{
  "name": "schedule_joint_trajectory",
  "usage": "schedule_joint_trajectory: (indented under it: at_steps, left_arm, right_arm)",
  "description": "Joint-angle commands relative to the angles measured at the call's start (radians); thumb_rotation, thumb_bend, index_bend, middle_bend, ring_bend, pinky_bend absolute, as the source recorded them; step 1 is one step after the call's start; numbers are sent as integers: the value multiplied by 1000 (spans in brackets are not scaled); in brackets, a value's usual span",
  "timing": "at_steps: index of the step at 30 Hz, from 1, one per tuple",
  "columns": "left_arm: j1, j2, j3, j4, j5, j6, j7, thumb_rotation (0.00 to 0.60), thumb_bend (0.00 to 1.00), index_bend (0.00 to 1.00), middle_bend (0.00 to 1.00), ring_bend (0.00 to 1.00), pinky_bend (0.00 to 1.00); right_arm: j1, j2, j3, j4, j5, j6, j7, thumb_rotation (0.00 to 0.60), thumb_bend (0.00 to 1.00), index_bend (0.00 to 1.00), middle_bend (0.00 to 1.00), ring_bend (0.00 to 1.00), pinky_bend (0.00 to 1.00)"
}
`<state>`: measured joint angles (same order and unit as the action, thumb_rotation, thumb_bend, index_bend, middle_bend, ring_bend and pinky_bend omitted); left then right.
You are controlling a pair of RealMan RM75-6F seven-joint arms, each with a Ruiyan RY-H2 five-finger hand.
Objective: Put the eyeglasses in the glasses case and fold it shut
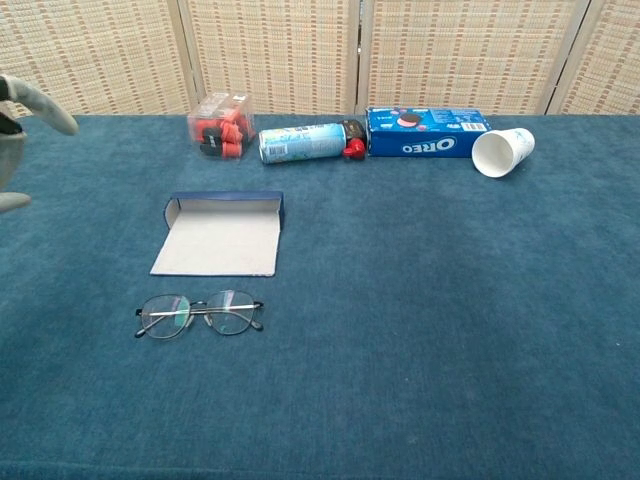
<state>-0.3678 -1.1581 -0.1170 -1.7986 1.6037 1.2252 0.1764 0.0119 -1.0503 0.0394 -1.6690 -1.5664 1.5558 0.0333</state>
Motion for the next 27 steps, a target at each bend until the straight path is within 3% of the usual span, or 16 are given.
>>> schedule_joint_trajectory:
  at_steps: [1,4,10,18,27]
  left_arm:
    - [-77,-8,-2,-25,-22,-116,42,600,271,360,924,902,991]
    - [-136,-12,-7,-48,-80,-223,78,600,271,367,988,965,1000]
    - [-221,-52,-18,-62,-197,-352,131,600,271,333,1000,1000,1000]
    - [-294,-123,-11,-42,-373,-413,265,600,271,322,1000,1000,1000]
    - [-402,-153,2,-26,-645,-471,382,600,272,265,1000,1000,1000]
  right_arm:
    - [1,-1,0,2,3,-4,1,600,252,97,115,68,107]
    - [2,-4,1,8,7,-7,7,600,252,97,115,68,106]
    - [3,-3,1,14,11,-11,12,600,251,97,114,68,107]
    - [-3,5,-1,14,10,-4,17,600,251,97,115,69,107]
    - [5,11,2,18,6,-13,29,600,251,97,114,68,107]
